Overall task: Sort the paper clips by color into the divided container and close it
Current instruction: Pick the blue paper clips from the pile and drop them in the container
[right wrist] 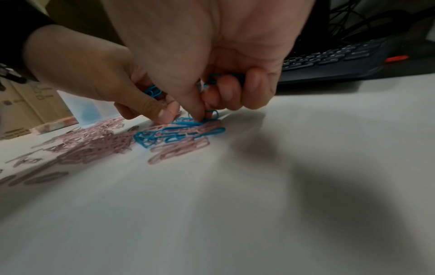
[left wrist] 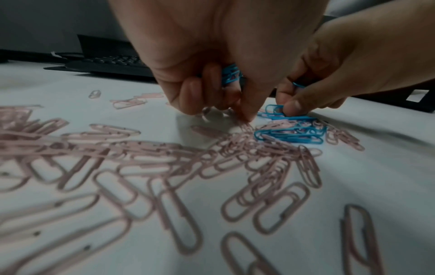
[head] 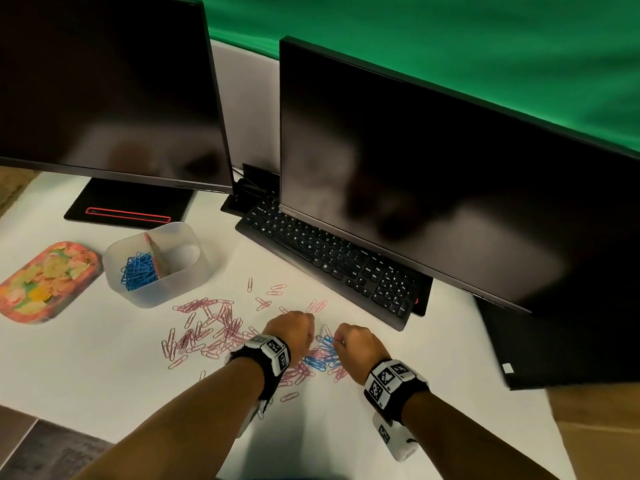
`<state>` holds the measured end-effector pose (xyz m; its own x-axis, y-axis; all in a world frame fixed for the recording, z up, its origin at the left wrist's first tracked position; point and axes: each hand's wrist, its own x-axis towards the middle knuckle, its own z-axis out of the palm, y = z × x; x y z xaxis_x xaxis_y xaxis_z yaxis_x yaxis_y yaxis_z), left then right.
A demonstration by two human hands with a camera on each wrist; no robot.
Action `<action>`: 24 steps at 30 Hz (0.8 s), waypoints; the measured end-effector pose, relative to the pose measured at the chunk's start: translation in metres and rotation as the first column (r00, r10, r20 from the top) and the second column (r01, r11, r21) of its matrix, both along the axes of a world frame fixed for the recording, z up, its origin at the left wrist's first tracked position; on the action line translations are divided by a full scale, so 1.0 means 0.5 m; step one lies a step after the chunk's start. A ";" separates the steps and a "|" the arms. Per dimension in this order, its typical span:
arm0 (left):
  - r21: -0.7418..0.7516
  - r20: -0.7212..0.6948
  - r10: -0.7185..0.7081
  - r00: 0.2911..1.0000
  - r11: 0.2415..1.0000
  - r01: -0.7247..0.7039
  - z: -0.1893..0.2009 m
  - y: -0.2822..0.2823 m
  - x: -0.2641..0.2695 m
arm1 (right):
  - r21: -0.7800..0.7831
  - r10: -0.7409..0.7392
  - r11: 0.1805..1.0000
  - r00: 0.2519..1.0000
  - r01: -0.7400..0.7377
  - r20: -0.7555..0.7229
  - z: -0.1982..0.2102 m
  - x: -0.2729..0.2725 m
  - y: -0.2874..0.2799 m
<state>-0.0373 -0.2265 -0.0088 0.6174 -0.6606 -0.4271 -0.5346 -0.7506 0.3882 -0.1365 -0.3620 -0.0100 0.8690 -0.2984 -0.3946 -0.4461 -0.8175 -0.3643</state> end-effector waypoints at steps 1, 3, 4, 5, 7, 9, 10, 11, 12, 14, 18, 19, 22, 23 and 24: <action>-0.004 -0.003 -0.005 1.000 1.000 0.005 0.000 0.001 0.000 | 0.013 -0.008 1.000 1.000 0.008 0.007 -0.001 -0.003 -0.003; -0.030 -0.008 -0.022 1.000 0.999 0.022 0.001 0.000 -0.003 | 0.053 -0.039 0.998 0.999 0.038 0.036 -0.001 -0.010 -0.008; -0.049 -0.008 -0.037 0.999 0.998 0.037 0.002 -0.003 -0.005 | 0.082 -0.057 0.995 0.997 0.052 0.056 -0.002 -0.013 -0.011; -0.062 -0.003 -0.059 0.998 0.996 0.059 0.003 -0.007 -0.007 | 0.111 -0.072 0.992 0.995 0.064 0.074 -0.004 -0.015 -0.014; -0.059 0.018 -0.109 0.994 0.992 0.110 0.004 -0.018 -0.013 | 0.162 -0.102 0.983 0.990 0.085 0.098 -0.008 -0.018 -0.019; -0.035 0.040 -0.141 0.989 0.989 0.142 0.004 -0.026 -0.015 | 0.223 -0.162 0.965 0.981 0.134 0.109 -0.010 -0.019 -0.026; -0.025 0.053 -0.152 0.987 0.988 0.154 0.004 -0.028 -0.016 | 0.260 -0.197 0.951 0.975 0.165 0.105 -0.009 -0.018 -0.028; -0.016 0.066 -0.163 0.984 0.986 0.164 0.005 -0.028 -0.015 | 0.295 -0.232 0.935 0.968 0.195 0.095 -0.006 -0.018 -0.031; -0.005 0.076 -0.169 0.983 0.986 0.169 0.006 -0.028 -0.015 | 0.325 -0.263 0.919 0.961 0.224 0.082 -0.003 -0.019 -0.033; 0.011 0.064 -0.157 0.986 0.988 0.156 0.005 -0.025 -0.012 | 0.369 -0.317 0.888 0.946 0.274 0.059 0.003 -0.020 -0.037; -0.046 -0.026 -0.104 0.994 0.994 0.103 -0.001 -0.005 -0.003 | 0.428 -0.378 0.843 0.925 0.326 0.040 0.012 -0.017 -0.039; -0.083 -0.059 -0.080 0.995 0.994 0.075 -0.001 0.003 0.001 | 0.447 -0.396 0.828 0.917 0.338 0.040 0.016 -0.014 -0.038; -0.219 -0.211 0.044 0.976 0.972 -0.091 0.005 0.029 0.011 | 0.543 -0.469 0.749 0.883 0.379 0.031 0.033 -0.004 -0.035; -0.262 -0.281 0.089 0.956 0.951 -0.165 0.006 0.037 0.016 | 0.596 -0.490 0.705 0.871 0.384 0.018 0.039 -0.001 -0.032; -0.302 -0.338 0.123 0.933 0.925 -0.231 0.008 0.049 0.022 | 0.650 -0.505 0.657 0.863 0.383 0.001 0.043 0.007 -0.026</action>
<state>-0.0261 -0.2020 -0.0050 0.6109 -0.6890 -0.3898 -0.2184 -0.6200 0.7536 -0.1330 -0.3750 0.0115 0.7658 -0.4133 -0.4926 -0.5783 -0.1075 -0.8087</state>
